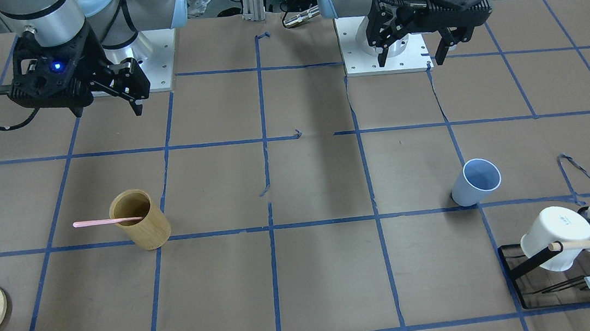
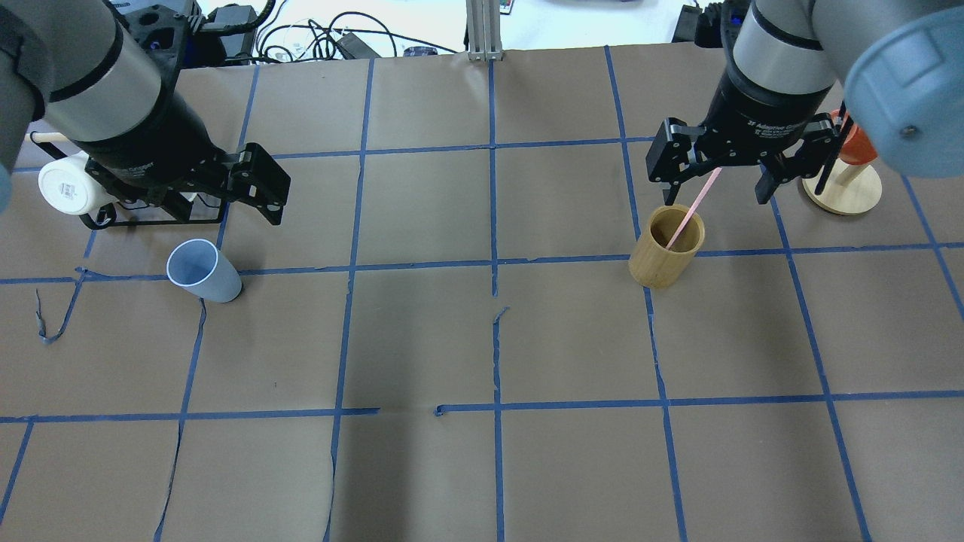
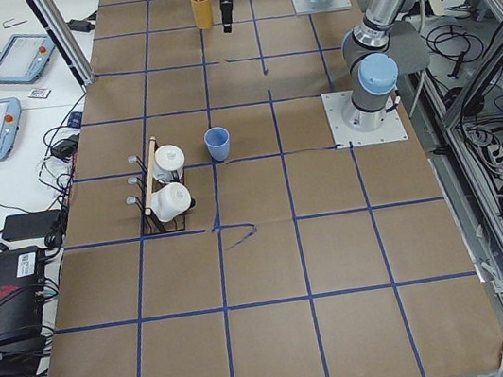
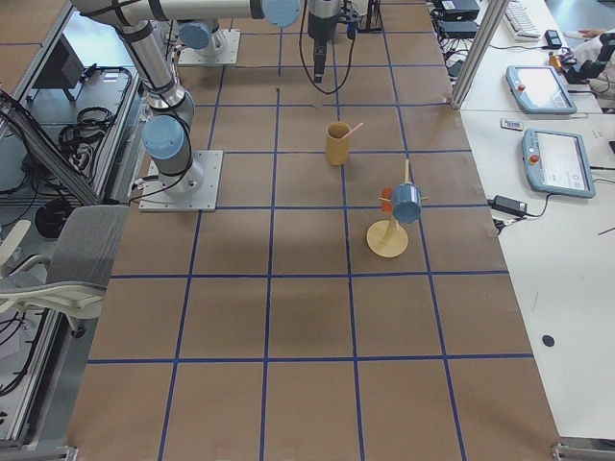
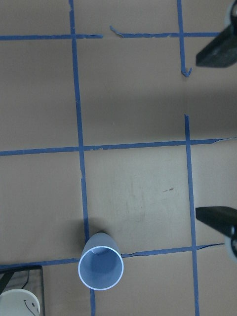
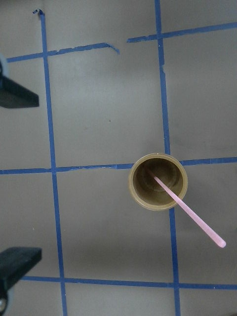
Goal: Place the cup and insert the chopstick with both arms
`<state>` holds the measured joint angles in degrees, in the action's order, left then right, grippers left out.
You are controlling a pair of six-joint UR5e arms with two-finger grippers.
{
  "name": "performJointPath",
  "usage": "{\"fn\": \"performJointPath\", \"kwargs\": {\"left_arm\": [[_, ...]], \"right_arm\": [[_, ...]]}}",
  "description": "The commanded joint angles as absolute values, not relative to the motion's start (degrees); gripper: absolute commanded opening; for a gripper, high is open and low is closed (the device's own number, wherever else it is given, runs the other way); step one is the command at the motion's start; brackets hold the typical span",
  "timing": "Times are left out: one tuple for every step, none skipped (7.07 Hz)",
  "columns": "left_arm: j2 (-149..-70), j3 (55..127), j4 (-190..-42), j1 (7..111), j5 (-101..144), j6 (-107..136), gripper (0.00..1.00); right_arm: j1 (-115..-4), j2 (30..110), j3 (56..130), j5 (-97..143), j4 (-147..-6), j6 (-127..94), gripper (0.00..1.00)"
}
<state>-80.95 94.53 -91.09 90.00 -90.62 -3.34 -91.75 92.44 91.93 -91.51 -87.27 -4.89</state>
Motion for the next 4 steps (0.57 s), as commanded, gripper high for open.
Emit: {"fn": "performJointPath", "kwargs": {"left_arm": [[-81.38, 94.14, -90.88, 89.91, -90.62, -3.43, 1.00], [-81.91, 93.70, -90.97, 90.26, -92.36, -3.43, 1.00], [-82.52, 93.43, -90.97, 90.09, -93.07, -3.51, 1.00], [-82.79, 92.82, -90.18, 90.00, -93.16, -3.43, 1.00]], "right_arm": [[-91.76, 92.20, 91.93, -91.67, -87.19, -4.92, 1.00], [-91.67, 92.20, 91.93, -91.84, -87.27, -4.57, 1.00], [-91.76, 92.20, 91.93, -91.85, -87.19, -4.74, 1.00], [-91.58, 92.20, 92.02, -91.93, -86.84, -4.22, 1.00]]}}
